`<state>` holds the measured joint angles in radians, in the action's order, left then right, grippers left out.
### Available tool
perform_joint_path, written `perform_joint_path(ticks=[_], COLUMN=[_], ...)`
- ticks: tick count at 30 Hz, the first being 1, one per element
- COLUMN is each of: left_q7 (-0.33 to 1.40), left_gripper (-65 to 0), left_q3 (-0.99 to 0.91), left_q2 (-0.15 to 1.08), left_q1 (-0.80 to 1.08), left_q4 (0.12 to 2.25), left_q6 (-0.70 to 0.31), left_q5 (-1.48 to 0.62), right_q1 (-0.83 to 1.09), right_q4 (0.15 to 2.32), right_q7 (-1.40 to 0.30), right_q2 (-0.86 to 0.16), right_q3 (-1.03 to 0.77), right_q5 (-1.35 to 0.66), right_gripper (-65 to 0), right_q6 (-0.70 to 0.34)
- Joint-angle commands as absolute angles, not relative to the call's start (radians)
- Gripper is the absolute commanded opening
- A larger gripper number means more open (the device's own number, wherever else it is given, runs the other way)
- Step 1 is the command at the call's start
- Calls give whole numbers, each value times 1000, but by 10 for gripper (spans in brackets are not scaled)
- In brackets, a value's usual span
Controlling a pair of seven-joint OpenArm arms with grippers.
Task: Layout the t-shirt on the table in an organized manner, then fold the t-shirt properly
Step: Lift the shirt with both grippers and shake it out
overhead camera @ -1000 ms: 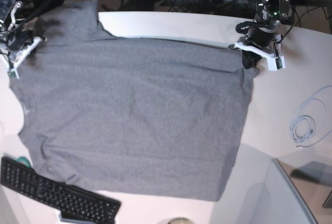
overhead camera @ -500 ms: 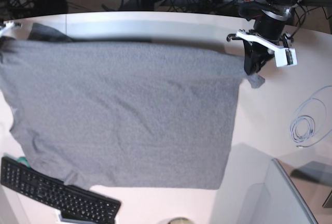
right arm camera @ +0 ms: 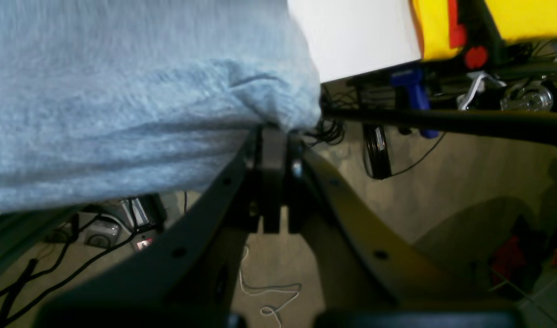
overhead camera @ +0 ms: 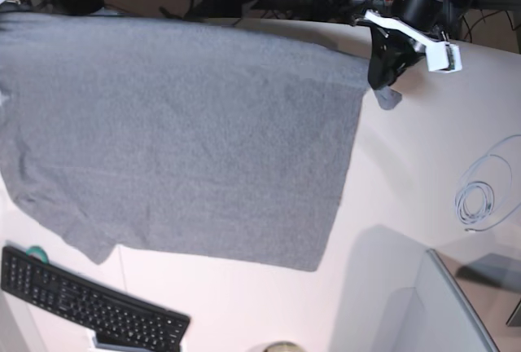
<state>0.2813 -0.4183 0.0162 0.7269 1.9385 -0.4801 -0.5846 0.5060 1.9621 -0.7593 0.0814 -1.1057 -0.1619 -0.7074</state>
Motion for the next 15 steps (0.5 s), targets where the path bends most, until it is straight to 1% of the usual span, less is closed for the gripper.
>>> perform_joint_path(ticks=[1, 2, 4, 8, 10, 11, 15], left_q7=[248, 251, 254, 255, 257, 257, 257], left_gripper=[-650, -650, -650, -650, -650, -650, -650], left_q3=[-461, -496, -535, -536, -518, -498, -394], left_q2=[10, -2, -7, -5, -8, -8, -5], left_q1=[713, 693, 650, 556, 490, 460, 321], left_q4=[1963, 1965, 1966, 1968, 1968, 1968, 1960], left_q6=[-504, -529, -541, -541, -539, -530, -401], left_q5=[-638, -679, -734, -757, -753, -753, -753], right_q1=[493, 475, 446, 349, 291, 262, 120], right_q4=[1988, 1997, 2012, 2015, 2015, 2014, 2012], right_q7=[-742, -743, -757, -822, -866, -889, -961], right_q2=[68, 64, 56, -16, -68, -96, -176], right_q3=[-1112, -1112, -1110, -1106, -1072, -1053, -964], right_q5=[-165, -163, -162, -160, -160, -160, -157], right_gripper=[-648, -648, -648, -648, -648, -648, -648], right_q6=[-698, -698, -698, -698, -698, -698, -698])
